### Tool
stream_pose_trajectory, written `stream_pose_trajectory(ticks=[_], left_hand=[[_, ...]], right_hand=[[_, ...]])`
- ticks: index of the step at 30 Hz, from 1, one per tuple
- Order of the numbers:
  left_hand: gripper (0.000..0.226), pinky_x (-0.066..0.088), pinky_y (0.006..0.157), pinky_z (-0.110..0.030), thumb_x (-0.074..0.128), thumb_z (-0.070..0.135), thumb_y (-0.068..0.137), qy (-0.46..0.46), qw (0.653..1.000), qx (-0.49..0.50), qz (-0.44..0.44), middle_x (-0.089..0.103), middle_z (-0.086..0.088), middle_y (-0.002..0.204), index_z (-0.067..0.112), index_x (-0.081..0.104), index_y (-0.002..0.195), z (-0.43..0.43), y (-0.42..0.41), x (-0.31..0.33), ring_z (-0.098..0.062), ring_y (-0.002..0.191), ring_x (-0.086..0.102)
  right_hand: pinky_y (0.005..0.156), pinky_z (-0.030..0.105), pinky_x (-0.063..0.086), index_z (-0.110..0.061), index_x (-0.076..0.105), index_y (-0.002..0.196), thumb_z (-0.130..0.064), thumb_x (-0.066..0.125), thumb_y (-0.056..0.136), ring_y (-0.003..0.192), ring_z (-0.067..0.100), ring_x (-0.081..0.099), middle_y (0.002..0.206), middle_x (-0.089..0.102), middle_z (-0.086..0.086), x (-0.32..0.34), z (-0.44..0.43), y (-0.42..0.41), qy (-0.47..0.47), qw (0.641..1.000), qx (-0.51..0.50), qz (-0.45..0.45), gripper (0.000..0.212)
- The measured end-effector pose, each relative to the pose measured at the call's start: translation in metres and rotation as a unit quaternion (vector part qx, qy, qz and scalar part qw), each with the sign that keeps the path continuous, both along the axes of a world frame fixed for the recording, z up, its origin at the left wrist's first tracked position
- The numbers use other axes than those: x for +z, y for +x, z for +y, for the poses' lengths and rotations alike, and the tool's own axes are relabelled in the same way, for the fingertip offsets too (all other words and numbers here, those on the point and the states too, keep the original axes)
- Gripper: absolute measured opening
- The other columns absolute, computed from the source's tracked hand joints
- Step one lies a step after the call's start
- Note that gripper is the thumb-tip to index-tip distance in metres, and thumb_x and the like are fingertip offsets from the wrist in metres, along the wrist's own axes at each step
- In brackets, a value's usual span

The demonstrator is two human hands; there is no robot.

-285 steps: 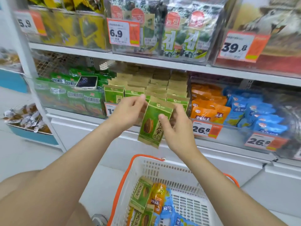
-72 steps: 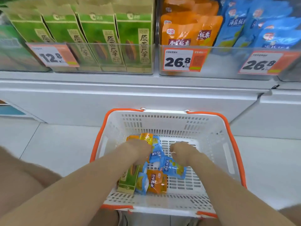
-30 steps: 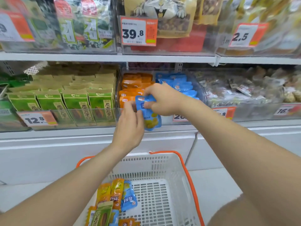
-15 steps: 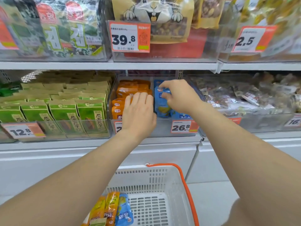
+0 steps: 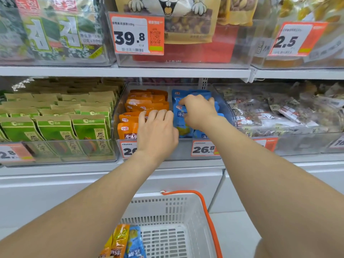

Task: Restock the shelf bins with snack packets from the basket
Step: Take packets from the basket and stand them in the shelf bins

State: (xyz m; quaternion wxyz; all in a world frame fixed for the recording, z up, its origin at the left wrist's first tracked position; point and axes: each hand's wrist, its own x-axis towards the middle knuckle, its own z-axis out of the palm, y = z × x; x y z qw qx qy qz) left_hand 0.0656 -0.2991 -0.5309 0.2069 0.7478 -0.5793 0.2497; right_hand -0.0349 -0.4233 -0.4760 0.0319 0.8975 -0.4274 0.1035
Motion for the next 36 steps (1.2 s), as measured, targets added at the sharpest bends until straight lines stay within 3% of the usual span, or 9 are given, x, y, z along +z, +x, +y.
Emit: stream_pose_trajectory(ticks=[6, 9, 15, 18, 21, 25, 28, 31, 36], left_hand=[[0.039, 0.038, 0.113, -0.049, 0.03, 0.033, 0.098, 0.003, 1.0, -0.015, 0.014, 0.065, -0.006, 0.13, 0.016, 0.064, 0.109, 0.001, 0.004, -0.003, -0.027, 0.123, 0.059], [0.026, 0.039, 0.116, -0.049, 0.046, 0.03, 0.104, -0.026, 0.999, -0.039, 0.005, 0.06, -0.013, 0.137, 0.011, 0.06, 0.115, 0.008, 0.007, -0.003, -0.032, 0.132, 0.053], [0.006, 0.04, 0.075, -0.042, 0.061, 0.009, 0.094, -0.111, 0.981, -0.13, -0.087, 0.057, -0.011, 0.101, 0.009, 0.058, 0.099, 0.045, 0.017, 0.009, -0.031, 0.09, 0.051], [0.005, 0.032, 0.065, -0.044, 0.061, 0.006, 0.088, -0.101, 0.974, -0.151, -0.134, 0.052, -0.012, 0.086, 0.009, 0.057, 0.089, 0.07, 0.028, 0.004, -0.034, 0.077, 0.047], [0.008, 0.031, 0.058, -0.041, 0.062, 0.007, 0.081, -0.062, 0.973, -0.183, -0.125, 0.054, -0.008, 0.075, 0.011, 0.055, 0.082, 0.103, 0.039, -0.012, -0.034, 0.068, 0.051], [0.013, 0.032, 0.045, -0.031, 0.065, 0.018, 0.084, 0.039, 0.992, -0.119, -0.014, 0.06, 0.0, 0.067, 0.016, 0.053, 0.088, 0.148, 0.051, -0.056, -0.034, 0.059, 0.06], [0.016, 0.038, 0.053, -0.034, 0.061, 0.033, 0.092, 0.193, 0.975, -0.107, 0.039, 0.068, 0.001, 0.076, 0.02, 0.056, 0.099, 0.179, 0.051, -0.094, -0.033, 0.069, 0.066], [0.021, 0.041, 0.064, -0.034, 0.054, 0.042, 0.096, 0.41, 0.903, -0.114, 0.066, 0.068, 0.0, 0.094, 0.025, 0.06, 0.108, 0.205, 0.047, -0.138, -0.027, 0.088, 0.065], [0.023, 0.062, 0.079, -0.043, 0.056, 0.024, 0.087, 0.583, 0.801, -0.073, 0.112, 0.073, -0.005, 0.103, 0.021, 0.074, 0.101, 0.239, 0.043, -0.222, -0.029, 0.093, 0.069]], right_hand=[[0.108, 0.054, 0.032, -0.027, 0.057, 0.141, -0.017, 0.063, 0.086, 0.124, 0.034, 0.052, 0.124, 0.063, 0.007, 0.002, 0.012, -0.001, 0.061, 0.998, -0.005, 0.02, 0.056], [0.101, 0.048, 0.036, -0.022, 0.058, 0.133, -0.02, 0.071, 0.08, 0.119, 0.034, 0.051, 0.124, 0.057, 0.009, 0.003, 0.019, -0.01, 0.002, 1.0, -0.005, -0.018, 0.055], [0.087, 0.043, 0.042, -0.019, 0.058, 0.104, -0.011, 0.067, 0.082, 0.102, 0.031, 0.05, 0.113, 0.05, 0.008, 0.004, 0.065, -0.031, -0.103, 0.991, 0.029, -0.082, 0.026], [0.073, 0.043, 0.052, -0.023, 0.051, 0.076, -0.007, 0.054, 0.075, 0.085, 0.034, 0.059, 0.09, 0.06, 0.007, 0.012, 0.11, -0.025, 0.001, 0.993, 0.083, -0.081, 0.016], [0.066, 0.037, 0.052, -0.021, 0.057, 0.078, -0.009, 0.06, 0.079, 0.084, 0.031, 0.061, 0.088, 0.062, 0.006, -0.009, 0.158, -0.018, 0.128, 0.981, 0.135, 0.047, 0.013], [0.081, 0.039, 0.057, -0.012, 0.062, 0.095, -0.008, 0.063, 0.086, 0.098, 0.031, 0.064, 0.103, 0.062, 0.006, -0.06, 0.201, -0.02, 0.183, 0.956, 0.149, 0.174, 0.01], [0.08, 0.037, 0.054, -0.014, 0.059, 0.103, -0.004, 0.062, 0.09, 0.102, 0.031, 0.064, 0.113, 0.057, 0.008, -0.1, 0.226, -0.025, 0.221, 0.937, 0.153, 0.223, 0.017], [0.084, 0.042, 0.059, -0.011, 0.064, 0.113, -0.001, 0.061, 0.09, 0.098, 0.03, 0.066, 0.114, 0.063, 0.009, -0.138, 0.246, -0.028, 0.272, 0.909, 0.163, 0.271, 0.026], [0.064, 0.034, 0.045, -0.015, 0.049, 0.082, -0.003, 0.056, 0.092, 0.079, 0.029, 0.056, 0.087, 0.049, 0.005, -0.187, 0.269, -0.03, 0.286, 0.875, 0.165, 0.353, 0.017]])
